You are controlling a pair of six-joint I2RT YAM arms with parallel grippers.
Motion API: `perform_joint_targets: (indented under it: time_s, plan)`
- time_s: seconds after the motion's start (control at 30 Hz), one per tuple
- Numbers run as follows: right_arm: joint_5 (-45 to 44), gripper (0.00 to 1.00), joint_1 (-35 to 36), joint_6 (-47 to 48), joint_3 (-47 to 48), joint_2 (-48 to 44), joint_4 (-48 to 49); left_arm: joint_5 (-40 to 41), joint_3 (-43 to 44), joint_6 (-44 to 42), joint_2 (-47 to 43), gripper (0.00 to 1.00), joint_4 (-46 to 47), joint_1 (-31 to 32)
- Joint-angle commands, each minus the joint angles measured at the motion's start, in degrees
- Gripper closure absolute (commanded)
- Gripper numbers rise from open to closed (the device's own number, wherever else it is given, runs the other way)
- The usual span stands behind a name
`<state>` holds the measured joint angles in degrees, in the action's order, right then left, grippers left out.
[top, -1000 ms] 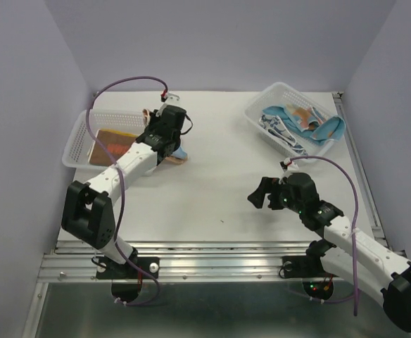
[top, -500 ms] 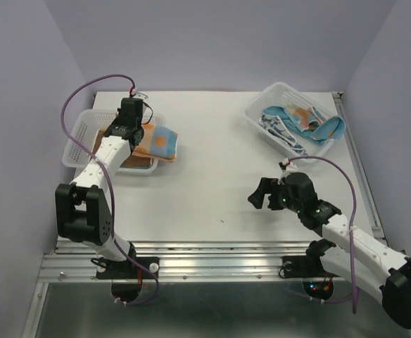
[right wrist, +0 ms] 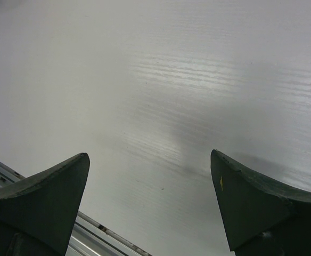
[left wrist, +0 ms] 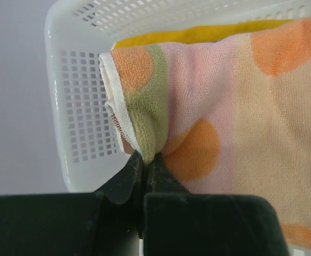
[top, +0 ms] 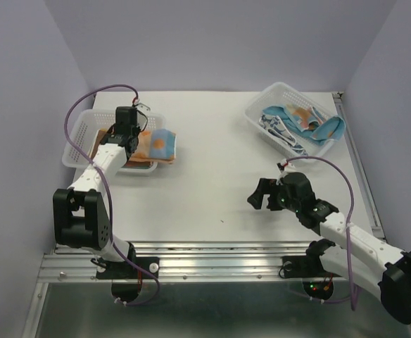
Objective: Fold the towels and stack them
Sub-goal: Neatly place the folded towel into the bin
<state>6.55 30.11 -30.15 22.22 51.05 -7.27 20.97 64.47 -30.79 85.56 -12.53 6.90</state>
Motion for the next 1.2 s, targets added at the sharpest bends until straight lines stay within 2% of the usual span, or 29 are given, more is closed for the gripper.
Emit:
perform_joint_targets:
  time_s: [0.0, 0.47, 0.83, 0.97, 1.03, 1.13, 1.17]
  plan:
    - [0.0, 0.00, 0.4, 0.7, -1.1, 0.4, 3.1, 7.2, 0.0, -2.2, -1.3, 1.00, 4.4, -0.9]
    - [-1.1, 0.00, 0.4, 0.4, -0.9, 2.6, 3.5, 16.6, -1.5, -6.0, 0.2, 1.00, 8.8, -1.1]
    - [-1.6, 0.00, 0.5, -0.2, -0.9, 3.3, 3.8, 21.1, 2.9, -4.2, 7.5, 1.00, 8.6, -2.3]
    - [-1.8, 0.00, 0.5, -0.1, -0.9, 3.0, 3.8, 21.4, 7.0, -0.1, 8.1, 0.62, 5.2, -2.9]
    - [-2.1, 0.00, 0.4, -0.1, -0.9, 3.1, 3.8, 21.1, 9.0, 0.5, 8.0, 0.61, 4.3, -3.5]
    - [-2.0, 0.00, 0.4, -0.2, -0.6, 3.1, 3.5, 23.0, 10.2, 1.0, 8.0, 0.01, 3.8, -3.6]
    - [-2.0, 0.00, 0.5, -0.1, -0.4, 2.9, 3.4, 23.5, 10.8, 1.2, 8.1, 0.01, 3.7, -3.6]
